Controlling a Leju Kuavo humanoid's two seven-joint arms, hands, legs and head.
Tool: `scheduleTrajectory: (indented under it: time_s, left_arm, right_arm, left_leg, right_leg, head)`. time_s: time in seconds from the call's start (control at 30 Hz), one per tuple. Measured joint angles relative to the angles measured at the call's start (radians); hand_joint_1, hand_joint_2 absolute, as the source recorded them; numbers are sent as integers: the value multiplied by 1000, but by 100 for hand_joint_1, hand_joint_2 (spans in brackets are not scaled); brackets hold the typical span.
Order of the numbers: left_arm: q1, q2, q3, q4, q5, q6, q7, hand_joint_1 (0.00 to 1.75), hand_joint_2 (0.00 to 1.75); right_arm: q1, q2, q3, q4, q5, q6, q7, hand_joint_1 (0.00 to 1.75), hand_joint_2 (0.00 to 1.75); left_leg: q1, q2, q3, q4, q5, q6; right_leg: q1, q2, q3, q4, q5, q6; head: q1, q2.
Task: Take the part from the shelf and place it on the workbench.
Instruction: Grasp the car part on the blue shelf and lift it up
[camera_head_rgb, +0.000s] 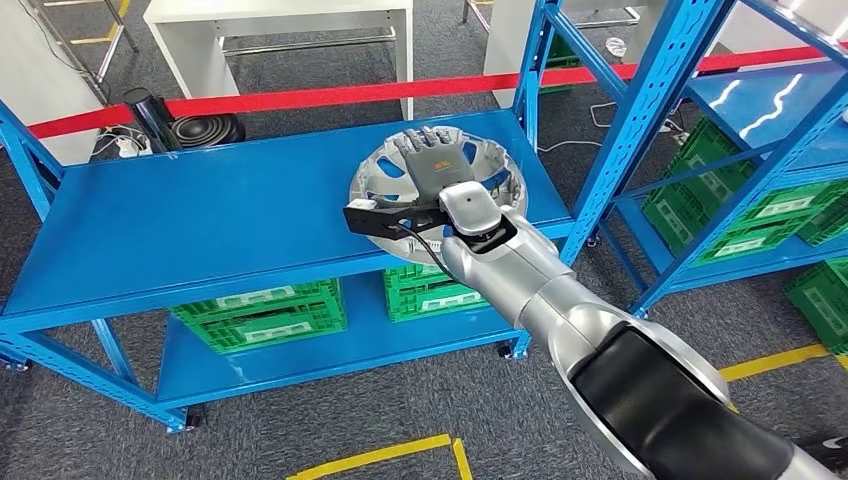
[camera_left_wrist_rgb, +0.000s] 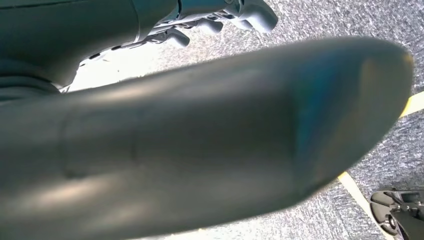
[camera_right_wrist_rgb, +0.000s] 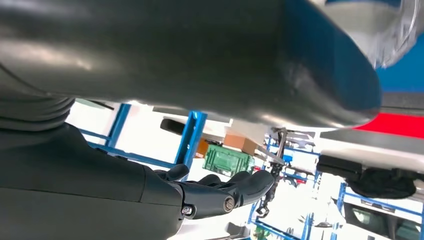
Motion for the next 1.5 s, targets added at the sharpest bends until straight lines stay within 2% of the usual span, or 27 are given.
scheduleTrajectory:
  time_s: [0.03, 0.07, 0.1, 0.13, 0.17, 0.23, 0.3, 0.4, 0.43, 0.47, 0.5, 0.53, 0.57, 0.6, 0.63, 0.67, 0.7, 0.8, 0.83, 0.9, 0.97, 1.07, 1.13, 1.5]
  left_arm:
    - [1, -1, 0, 1, -1, -1, 2, 0, 0]
    - [-1, -2, 0, 1, -2, -2, 3, 0, 0]
    - [-3, -4, 1, 2, -2, -3, 4, 0, 0]
    - [-6, -5, 1, 3, -2, -5, 4, 0, 0]
    - [-8, -5, 2, 2, -2, -6, 4, 0, 0]
    - [-9, -4, 3, 1, -2, -6, 3, 0, 0]
    - [-11, -3, 3, 0, -2, -5, -1, 0, 0]
    - [-15, -3, 4, 0, -5, -4, -7, 0, 0]
    - [-14, -3, 4, 0, -7, -4, -8, 0, 0]
    - [-12, -3, 4, 0, -8, -3, -9, 0, 0]
    - [-11, -2, 4, 0, -9, -2, -10, 0, 0]
    - [-9, -2, 4, 0, -10, -2, -11, 0, 0]
    - [-9, -2, 4, 0, -11, -1, -13, 0, 0]
    - [-10, -2, 5, 0, -11, 0, -15, 0, 0]
    - [-11, -3, 5, 0, -12, 0, -16, 0, 0]
    - [-12, -3, 5, -1, -13, 0, -17, 0, 0]
    - [-12, -4, 6, -1, -14, 1, -17, 0, 0]
    - [-11, -6, 7, -1, -16, 1, -16, 0, 0]
    - [-12, -6, 8, -1, -17, 1, -16, 0, 0]
    - [-12, -7, 9, -1, -19, 1, -16, 0, 0]
    - [-12, -8, 10, -1, -20, 1, -15, 0, 0]
    - [-13, -9, 10, -1, -24, 1, -15, 0, 0]
    - [-14, -9, 10, -1, -28, 2, -15, 0, 0]
    - [-14, -9, 11, -1, -36, 5, -13, 0, 0]
  right_arm:
    - [0, 0, 0, 3, -1, 0, 4, 0, 0]
    - [0, 0, 0, 7, -2, 1, 8, 0, 44]
    - [1, 0, 1, 11, -6, 3, 14, 0, 87]
    - [2, 0, 1, 15, -12, 5, 23, 0, 131]
    - [3, 1, 2, 17, -19, 8, 33, 0, 175]
    - [0, 5, 3, 18, -35, 13, 48, 0, 175]
    - [-6, 10, 3, 18, -52, 20, 54, 0, 175]
    - [-6, 14, 3, 20, -78, 38, 59, 0, 175]
    - [-4, 14, 3, 22, -86, 44, 60, 0, 175]
    - [-1, 14, 3, 24, -94, 49, 61, 0, 175]
    - [1, 14, 3, 25, -101, 54, 62, 0, 175]
    - [2, 14, 3, 26, -109, 59, 63, 0, 175]
    - [3, 15, 2, 28, -116, 64, 63, 0, 175]
    - [4, 16, 2, 30, -125, 72, 62, 0, 175]
    - [6, 16, 0, 32, -135, 80, 59, 0, 175]
    - [10, 16, -2, 34, -144, 88, 55, 0, 175]
    - [14, 16, -4, 36, -154, 95, 52, 0, 175]
    - [25, 16, -9, 40, -175, 109, 45, 0, 175]
    - [28, 17, -10, 42, -181, 113, 42, 0, 175]
    - [33, 17, -11, 43, -191, 121, 37, 0, 175]
    - [38, 20, -11, 45, -198, 132, 33, 0, 175]
    - [45, 24, -11, 47, -202, 153, 32, 0, 175]
    - [50, 27, -11, 48, -206, 165, 33, 0, 175]
    - [92, 31, -9, 50, -256, 178, 33, 0, 175]
  left_leg:
    - [-1, -1, 14, 0, -13, -2]
    - [-2, -3, 26, 4, -26, -6]
    - [-4, -5, 34, 8, -40, -10]
    - [-6, -7, 41, 13, -50, -16]
    - [-7, -10, 48, 19, -56, -22]
    - [-7, -9, 55, 26, -65, -34]
    - [-6, -6, 28, 82, -87, -46]
    - [0, 1, -83, 252, -155, -61]
    - [2, 2, -111, 279, -161, -63]
    - [3, 3, -122, 273, -146, -63]
    - [4, 4, -116, 231, -107, -63]
    - [4, 5, -97, 163, -55, -62]
    - [4, 5, -77, 99, -19, -60]
    - [2, 6, -62, 50, 1, -55]
    - [0, 6, -54, 24, 11, -49]
    - [0, 6, -52, 19, 8, -43]
    - [0, 6, -50, 18, 14, -39]
    - [0, 3, -49, 16, 24, -38]
    - [-1, 2, -49, 16, 24, -35]
    - [-3, 1, -49, 16, 23, -30]
    - [-3, 1, -49, 17, 22, -27]
    - [-5, 2, -49, 18, 21, -23]
    - [-5, 2, -49, 18, 21, -22]
    - [-2, 3, -48, 18, 22, -24]
  right_leg:
    - [3, -1, 8, -68, 66, -8]
    - [8, 0, 14, -133, 135, -15]
    - [12, 1, 20, -178, 192, -22]
    - [16, 3, 23, -205, 230, -28]
    - [18, 4, 25, -210, 235, -32]
    - [13, 5, 40, -211, 228, -44]
    - [6, 6, 58, -217, 219, -54]
    - [3, 7, 73, -217, 203, -59]
    - [3, 7, 78, -215, 197, -58]
    - [3, 8, 83, -213, 191, -57]
    - [2, 9, 90, -211, 185, -55]
    - [1, 10, 96, -210, 179, -51]
    - [1, 10, 101, -207, 175, -48]
    - [2, 11, 103, -206, 172, -43]
    - [3, 11, 102, -205, 169, -37]
    - [5, 10, 101, -203, 167, -34]
    - [7, 10, 99, -203, 168, -38]
    - [10, 9, 101, -205, 171, -60]
    - [10, 9, 102, -207, 171, -61]
    - [9, 8, 105, -211, 172, -58]
    - [8, 8, 107, -215, 173, -51]
    - [5, 8, 109, -219, 174, -26]
    - [4, 8, 109, -219, 173, -18]
    - [5, 8, 107, -216, 173, -18]
  head:
    - [0, 0]
    - [0, 0]
    - [-1, 0]
    - [-2, 0]
    - [-2, 0]
    - [-2, 0]
    - [-5, 0]
    - [-8, 0]
    - [-8, 0]
    - [-8, 0]
    - [-8, 0]
    - [-8, 0]
    - [-8, 0]
    - [-8, 0]
    - [-8, 0]
    - [-8, 0]
    - [-8, 0]
    - [-7, 0]
    - [-7, 0]
    - [-7, 0]
    - [-7, 0]
    - [-7, 0]
    - [-7, 0]
    - [-7, 0]
